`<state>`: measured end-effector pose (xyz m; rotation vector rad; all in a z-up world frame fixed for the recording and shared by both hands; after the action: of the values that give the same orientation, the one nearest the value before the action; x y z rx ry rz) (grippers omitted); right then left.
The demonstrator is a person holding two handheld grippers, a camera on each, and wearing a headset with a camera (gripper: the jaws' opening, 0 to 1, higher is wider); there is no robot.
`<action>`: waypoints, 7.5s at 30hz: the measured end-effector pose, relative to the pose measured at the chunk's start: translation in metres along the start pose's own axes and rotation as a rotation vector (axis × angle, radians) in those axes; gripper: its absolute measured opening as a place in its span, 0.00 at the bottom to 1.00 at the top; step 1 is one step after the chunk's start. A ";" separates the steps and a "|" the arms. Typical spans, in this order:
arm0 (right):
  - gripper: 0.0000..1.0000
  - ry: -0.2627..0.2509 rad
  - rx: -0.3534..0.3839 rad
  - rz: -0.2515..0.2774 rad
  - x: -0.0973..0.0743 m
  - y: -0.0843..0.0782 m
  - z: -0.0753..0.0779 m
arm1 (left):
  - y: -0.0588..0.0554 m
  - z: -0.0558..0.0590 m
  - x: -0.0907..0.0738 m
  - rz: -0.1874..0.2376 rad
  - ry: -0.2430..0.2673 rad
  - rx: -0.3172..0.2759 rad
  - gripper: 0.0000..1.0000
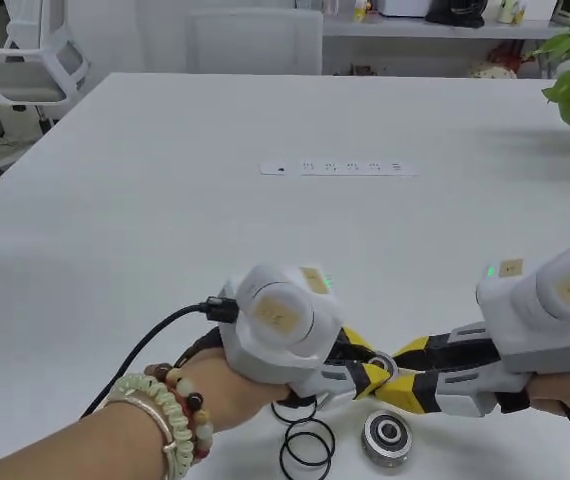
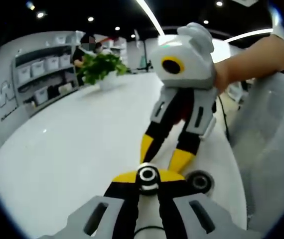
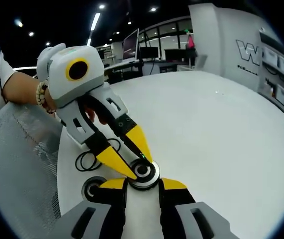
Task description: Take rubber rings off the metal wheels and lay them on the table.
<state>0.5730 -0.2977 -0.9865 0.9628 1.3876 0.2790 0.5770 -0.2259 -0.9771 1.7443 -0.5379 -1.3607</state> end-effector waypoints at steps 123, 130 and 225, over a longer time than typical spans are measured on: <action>0.00 0.029 0.276 0.243 -0.016 0.080 -0.016 | -0.005 -0.022 -0.192 0.046 0.177 -0.025 0.49; 0.00 0.053 0.254 0.237 -0.006 0.087 -0.026 | -0.038 0.000 -0.215 0.089 0.258 -0.156 0.50; 0.46 0.122 -0.044 0.031 0.005 0.064 -0.061 | -0.099 0.039 -0.226 -0.019 0.340 -0.311 0.54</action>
<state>0.5421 -0.2305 -0.9385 0.9439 1.4721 0.3958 0.4527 -0.0143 -0.9307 1.6736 -0.1136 -1.0625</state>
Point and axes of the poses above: the centre of the closed fingertips' face, and the gripper's own axes: x roughly forward along the fingers, z roughly to its right, y roughly out of its top, the point moved 5 cm from there along -x, roughly backward along the fingers, and after that the axes turned 5 degrees about -z, right-handed, at the moved point
